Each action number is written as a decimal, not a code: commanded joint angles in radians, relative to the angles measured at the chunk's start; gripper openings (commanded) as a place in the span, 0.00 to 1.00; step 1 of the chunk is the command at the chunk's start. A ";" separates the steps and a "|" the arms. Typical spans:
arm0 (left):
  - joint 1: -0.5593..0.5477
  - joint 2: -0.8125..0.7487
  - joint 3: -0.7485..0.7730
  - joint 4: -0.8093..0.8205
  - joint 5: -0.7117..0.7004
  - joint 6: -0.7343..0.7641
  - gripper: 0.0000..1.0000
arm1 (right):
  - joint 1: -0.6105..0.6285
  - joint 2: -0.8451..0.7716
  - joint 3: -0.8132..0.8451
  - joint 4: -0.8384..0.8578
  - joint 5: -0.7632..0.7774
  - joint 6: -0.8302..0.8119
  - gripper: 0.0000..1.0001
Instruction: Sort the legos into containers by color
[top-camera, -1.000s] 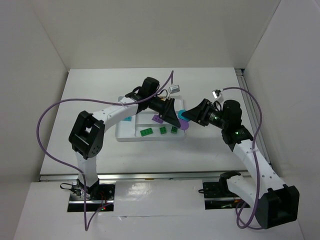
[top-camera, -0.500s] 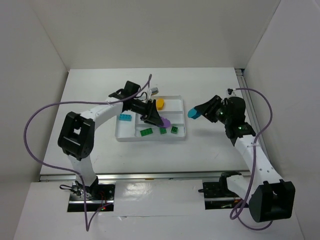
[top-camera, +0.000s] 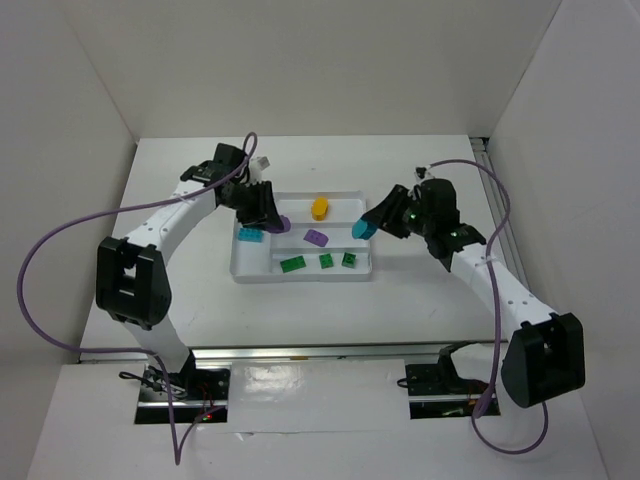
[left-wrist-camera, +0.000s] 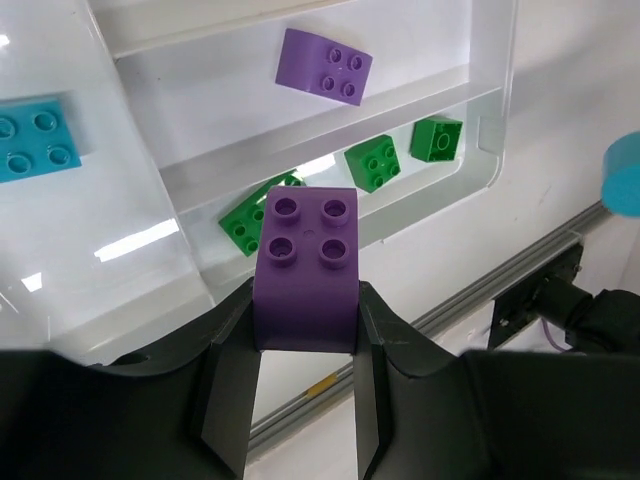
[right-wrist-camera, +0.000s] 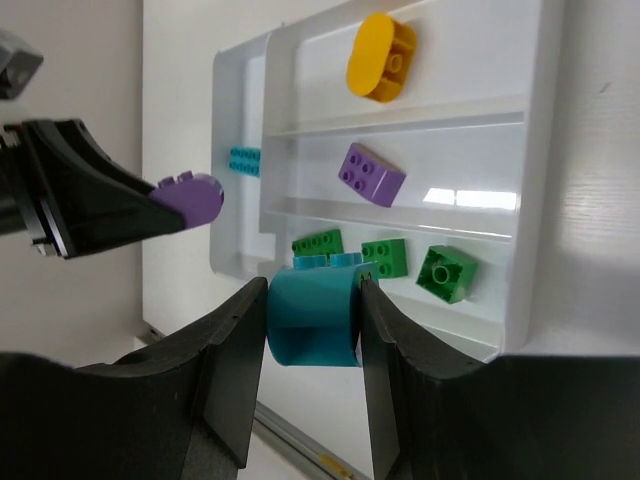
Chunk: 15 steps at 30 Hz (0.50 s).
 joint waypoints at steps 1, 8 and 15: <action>-0.016 0.027 0.073 -0.009 -0.051 -0.006 0.00 | 0.078 0.014 0.073 -0.004 0.076 -0.043 0.00; -0.041 0.208 0.183 0.045 -0.059 -0.052 0.00 | 0.088 0.014 0.082 -0.026 0.097 -0.043 0.00; -0.076 0.271 0.236 -0.034 -0.148 -0.052 0.00 | 0.088 -0.005 0.082 -0.080 0.143 -0.052 0.00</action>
